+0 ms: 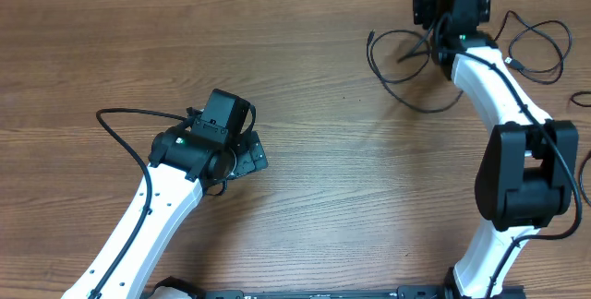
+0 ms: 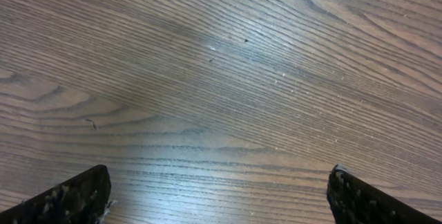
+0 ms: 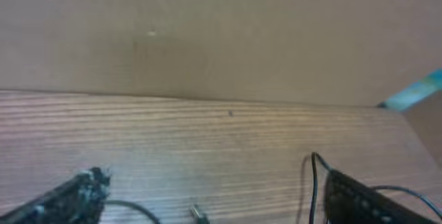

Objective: Untangle cables

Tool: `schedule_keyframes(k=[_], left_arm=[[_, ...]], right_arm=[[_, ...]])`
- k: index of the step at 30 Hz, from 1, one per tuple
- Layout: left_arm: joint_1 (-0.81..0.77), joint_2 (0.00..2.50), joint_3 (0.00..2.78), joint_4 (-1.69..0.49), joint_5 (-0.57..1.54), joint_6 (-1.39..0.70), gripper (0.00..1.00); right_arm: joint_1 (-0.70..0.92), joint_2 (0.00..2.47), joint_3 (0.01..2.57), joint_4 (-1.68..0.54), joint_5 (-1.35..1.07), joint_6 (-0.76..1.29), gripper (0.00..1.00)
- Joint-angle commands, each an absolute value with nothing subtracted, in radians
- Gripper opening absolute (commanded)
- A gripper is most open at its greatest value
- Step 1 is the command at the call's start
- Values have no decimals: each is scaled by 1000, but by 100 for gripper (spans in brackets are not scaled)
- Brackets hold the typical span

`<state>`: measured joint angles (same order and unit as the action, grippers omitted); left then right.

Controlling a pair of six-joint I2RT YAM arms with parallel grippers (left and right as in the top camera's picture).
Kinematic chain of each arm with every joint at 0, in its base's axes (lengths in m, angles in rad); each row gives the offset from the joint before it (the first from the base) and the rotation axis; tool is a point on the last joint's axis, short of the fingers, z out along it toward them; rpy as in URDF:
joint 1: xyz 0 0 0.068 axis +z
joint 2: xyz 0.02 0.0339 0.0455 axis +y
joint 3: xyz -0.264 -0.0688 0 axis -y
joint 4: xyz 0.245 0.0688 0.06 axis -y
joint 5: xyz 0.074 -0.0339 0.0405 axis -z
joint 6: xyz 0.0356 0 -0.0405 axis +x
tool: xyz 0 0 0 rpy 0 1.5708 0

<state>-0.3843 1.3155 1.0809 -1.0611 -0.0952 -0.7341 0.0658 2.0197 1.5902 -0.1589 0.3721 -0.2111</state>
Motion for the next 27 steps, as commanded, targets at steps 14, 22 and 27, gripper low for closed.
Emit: schedule_keyframes(k=[14, 22, 27], left_arm=[[-382, 1308, 1075, -1061, -112, -748, 100], [-382, 1308, 1075, -1061, -111, -748, 100], [-382, 1308, 1075, -1061, -111, -748, 100]], right_arm=[[168, 1525, 1695, -908, -230, 187, 100], [185, 1340, 1663, -1105, -244, 191, 100], [185, 1197, 1546, -1109, -129, 206, 100]])
